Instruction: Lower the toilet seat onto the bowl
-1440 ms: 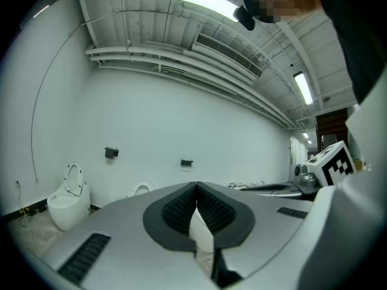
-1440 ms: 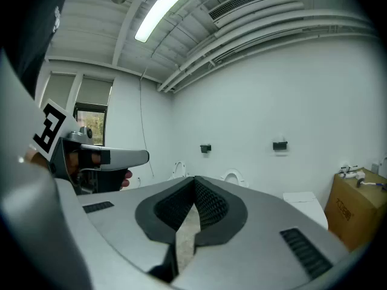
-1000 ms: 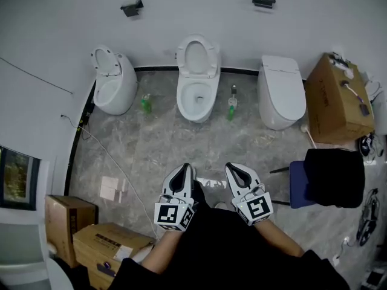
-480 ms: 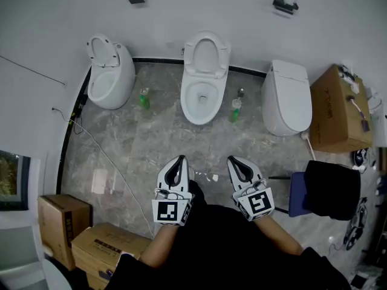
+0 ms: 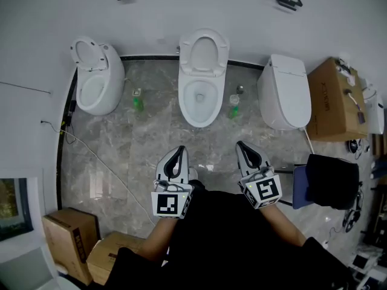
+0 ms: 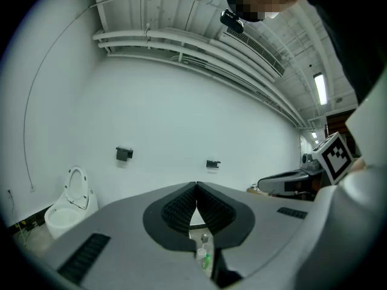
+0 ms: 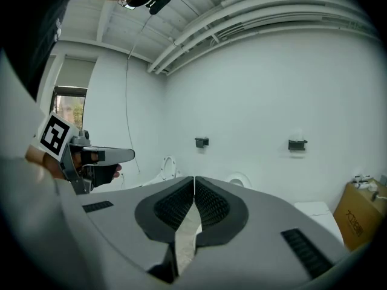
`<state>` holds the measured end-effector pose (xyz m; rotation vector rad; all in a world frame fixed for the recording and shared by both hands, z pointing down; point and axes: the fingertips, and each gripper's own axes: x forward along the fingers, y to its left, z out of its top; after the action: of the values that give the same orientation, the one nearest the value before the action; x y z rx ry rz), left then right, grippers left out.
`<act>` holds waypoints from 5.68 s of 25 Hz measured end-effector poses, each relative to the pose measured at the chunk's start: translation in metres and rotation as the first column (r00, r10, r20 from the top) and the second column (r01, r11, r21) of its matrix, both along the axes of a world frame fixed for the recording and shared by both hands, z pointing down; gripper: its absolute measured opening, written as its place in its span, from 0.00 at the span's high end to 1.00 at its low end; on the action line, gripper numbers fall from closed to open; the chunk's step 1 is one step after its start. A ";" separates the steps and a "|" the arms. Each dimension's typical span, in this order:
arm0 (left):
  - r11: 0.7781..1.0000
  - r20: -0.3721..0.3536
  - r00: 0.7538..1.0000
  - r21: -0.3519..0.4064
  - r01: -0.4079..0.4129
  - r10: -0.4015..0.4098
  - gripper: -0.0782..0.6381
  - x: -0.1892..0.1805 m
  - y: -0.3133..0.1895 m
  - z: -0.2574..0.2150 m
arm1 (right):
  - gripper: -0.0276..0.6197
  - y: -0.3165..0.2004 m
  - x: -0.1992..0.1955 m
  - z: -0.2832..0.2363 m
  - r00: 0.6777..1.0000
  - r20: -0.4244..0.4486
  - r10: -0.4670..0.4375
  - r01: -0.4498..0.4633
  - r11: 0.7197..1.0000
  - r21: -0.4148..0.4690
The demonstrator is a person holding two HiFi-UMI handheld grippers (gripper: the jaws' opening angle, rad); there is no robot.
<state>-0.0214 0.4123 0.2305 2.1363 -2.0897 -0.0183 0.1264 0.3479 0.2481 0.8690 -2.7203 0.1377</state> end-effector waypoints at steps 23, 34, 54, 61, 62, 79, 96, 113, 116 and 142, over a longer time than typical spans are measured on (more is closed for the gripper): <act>0.999 -0.086 0.996 -0.031 -0.013 0.010 0.87 -0.100 -0.049 0.040 | 0.91 -0.054 -0.108 0.022 0.997 -0.073 0.032 -0.033 0.999 -0.005; 0.999 -0.046 0.999 -0.034 -0.013 0.011 0.87 -0.087 -0.119 0.034 | 0.91 -0.134 -0.110 0.027 0.999 0.020 0.026 -0.026 0.999 -0.021; 0.989 -0.022 0.999 -0.140 -0.038 0.035 0.87 -0.036 -0.338 0.049 | 0.91 -0.345 -0.066 0.045 0.994 0.089 -0.062 0.070 0.993 -0.094; 0.985 -0.005 1.000 -0.174 0.017 -0.018 0.87 -0.035 -0.368 0.060 | 0.91 -0.398 -0.056 0.063 0.997 0.067 -0.046 0.053 0.993 -0.107; 0.983 -0.003 1.000 -0.183 0.025 -0.026 0.87 -0.036 -0.371 0.064 | 0.91 -0.404 -0.056 0.066 0.997 0.066 -0.042 0.049 0.993 -0.111; 0.988 -0.034 0.999 -0.150 0.021 -0.027 0.87 -0.061 -0.446 0.099 | 0.91 -0.495 -0.102 0.105 0.998 -0.003 -0.061 0.059 0.983 -0.176; 0.960 -0.013 0.994 -0.259 -0.111 0.111 0.87 -0.154 -0.577 0.200 | 0.91 -0.591 -0.170 0.180 0.990 -0.140 0.020 -0.049 0.976 -0.213; 0.935 0.034 0.985 -0.324 -0.147 0.167 0.87 -0.216 -0.666 0.276 | 0.90 -0.667 -0.218 0.261 0.964 -0.254 0.081 -0.135 0.970 -0.202; 0.929 0.032 0.983 -0.334 -0.160 0.181 0.87 -0.219 -0.682 0.287 | 0.90 -0.681 -0.217 0.274 0.954 -0.282 0.097 -0.155 0.969 -0.191; 0.852 0.038 0.952 -0.459 -0.254 0.304 0.70 -0.219 -0.750 0.351 | 0.73 -0.735 -0.225 0.339 0.911 -0.399 0.107 -0.204 0.956 -0.210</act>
<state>-0.2408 -0.3373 0.5816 2.1481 -1.5979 0.5723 -0.0989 -0.3868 0.5868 0.9282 -2.2116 0.2991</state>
